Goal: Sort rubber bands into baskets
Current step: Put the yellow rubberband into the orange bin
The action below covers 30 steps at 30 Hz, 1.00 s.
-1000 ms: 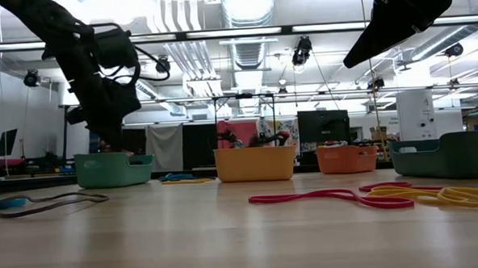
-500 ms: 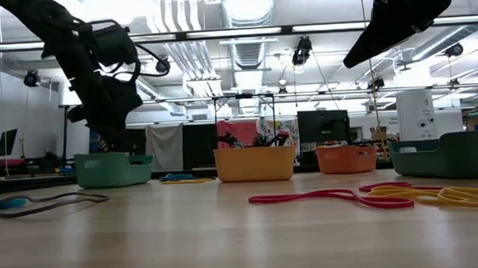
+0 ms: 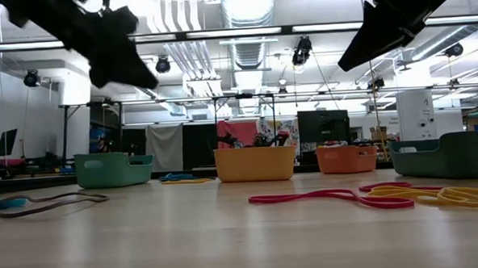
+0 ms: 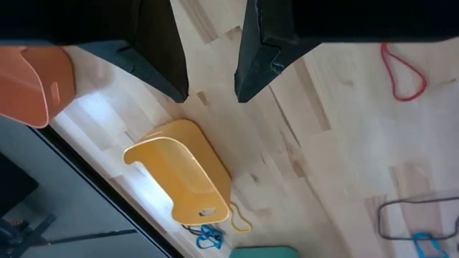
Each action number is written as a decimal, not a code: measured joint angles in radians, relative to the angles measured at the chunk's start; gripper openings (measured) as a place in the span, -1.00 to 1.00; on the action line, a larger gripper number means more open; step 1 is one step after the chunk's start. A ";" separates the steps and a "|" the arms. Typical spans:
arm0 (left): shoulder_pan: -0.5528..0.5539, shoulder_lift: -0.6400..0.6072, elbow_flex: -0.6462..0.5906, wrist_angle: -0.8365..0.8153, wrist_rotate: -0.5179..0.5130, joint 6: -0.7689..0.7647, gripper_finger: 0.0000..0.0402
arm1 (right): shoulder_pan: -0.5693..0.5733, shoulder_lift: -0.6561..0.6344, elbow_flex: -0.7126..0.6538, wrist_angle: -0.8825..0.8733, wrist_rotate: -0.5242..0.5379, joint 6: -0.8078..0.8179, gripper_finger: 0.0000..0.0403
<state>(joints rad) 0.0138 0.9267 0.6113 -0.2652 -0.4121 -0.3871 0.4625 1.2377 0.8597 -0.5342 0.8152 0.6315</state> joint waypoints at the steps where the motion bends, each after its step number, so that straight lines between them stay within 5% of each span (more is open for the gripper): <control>1: -0.050 -0.007 0.000 0.005 -0.038 -0.010 -0.62 | 0.000 0.000 0.000 0.004 0.003 0.005 -0.44; 7: -0.321 0.008 0.000 0.037 -0.255 -0.087 -0.63 | 0.002 0.000 0.000 0.058 0.016 0.062 -0.44; 12: -0.445 0.059 0.000 0.128 -0.402 -0.066 -0.63 | 0.001 0.000 0.000 0.081 -0.033 0.063 -0.44; 30: -0.464 0.172 0.000 0.228 -0.443 -0.004 -0.63 | 0.001 0.001 0.000 0.079 -0.134 0.077 -0.44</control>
<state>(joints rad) -0.4507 1.0984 0.6113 -0.0371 -0.8555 -0.3907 0.4637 1.2388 0.8597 -0.4556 0.6811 0.7084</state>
